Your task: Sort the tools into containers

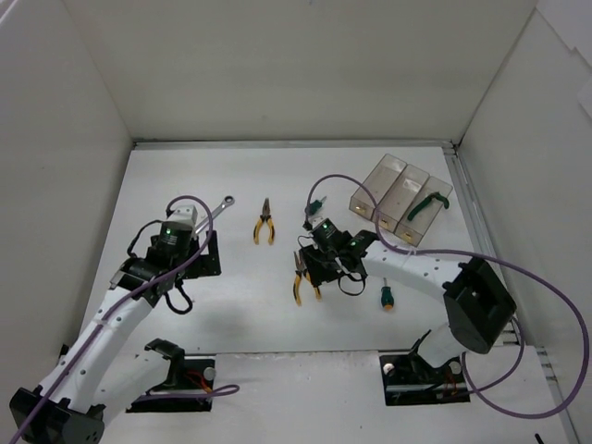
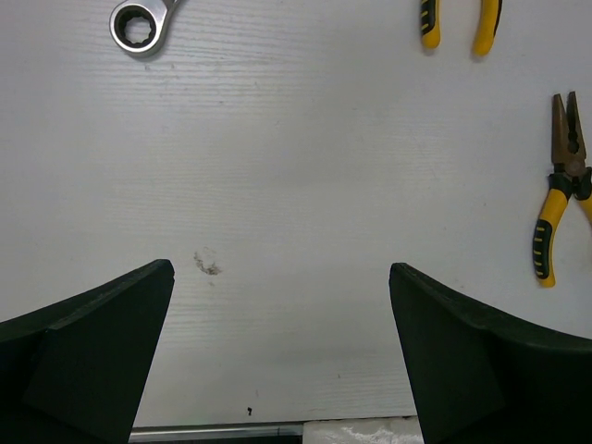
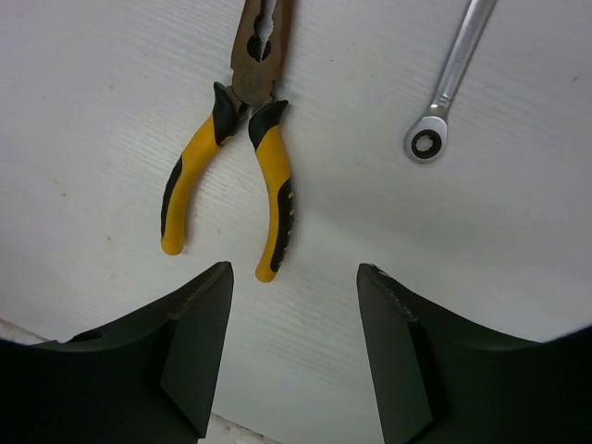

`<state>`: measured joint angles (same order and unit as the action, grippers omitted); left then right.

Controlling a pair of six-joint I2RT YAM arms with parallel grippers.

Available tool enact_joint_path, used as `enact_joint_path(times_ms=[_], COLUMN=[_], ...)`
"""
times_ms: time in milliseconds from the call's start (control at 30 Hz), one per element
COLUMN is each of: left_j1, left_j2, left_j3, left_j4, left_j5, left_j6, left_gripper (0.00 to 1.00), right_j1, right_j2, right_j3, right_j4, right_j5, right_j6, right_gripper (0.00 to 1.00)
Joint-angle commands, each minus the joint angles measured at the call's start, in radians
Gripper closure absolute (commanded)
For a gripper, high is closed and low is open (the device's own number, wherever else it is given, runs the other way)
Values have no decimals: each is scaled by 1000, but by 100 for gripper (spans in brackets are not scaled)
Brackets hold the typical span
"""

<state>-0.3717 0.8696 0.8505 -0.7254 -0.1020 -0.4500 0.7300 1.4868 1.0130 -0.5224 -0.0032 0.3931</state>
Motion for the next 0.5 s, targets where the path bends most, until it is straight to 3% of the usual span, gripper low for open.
enact_joint_path(times_ms=[0, 333, 467], left_j1=[7, 7, 7], left_j2=[-9, 0, 3], left_j3=[4, 2, 4], left_j4=[17, 21, 21], left_j5=[-4, -7, -8], left_j6=[19, 23, 23], left_gripper=[0, 0, 0], right_j1=[14, 43, 60], right_j2=[56, 205, 228], right_j3=[-8, -19, -30], right_j4=[113, 196, 202], right_j5=[11, 69, 109], right_j6=[59, 102, 118], right_gripper=[48, 62, 75])
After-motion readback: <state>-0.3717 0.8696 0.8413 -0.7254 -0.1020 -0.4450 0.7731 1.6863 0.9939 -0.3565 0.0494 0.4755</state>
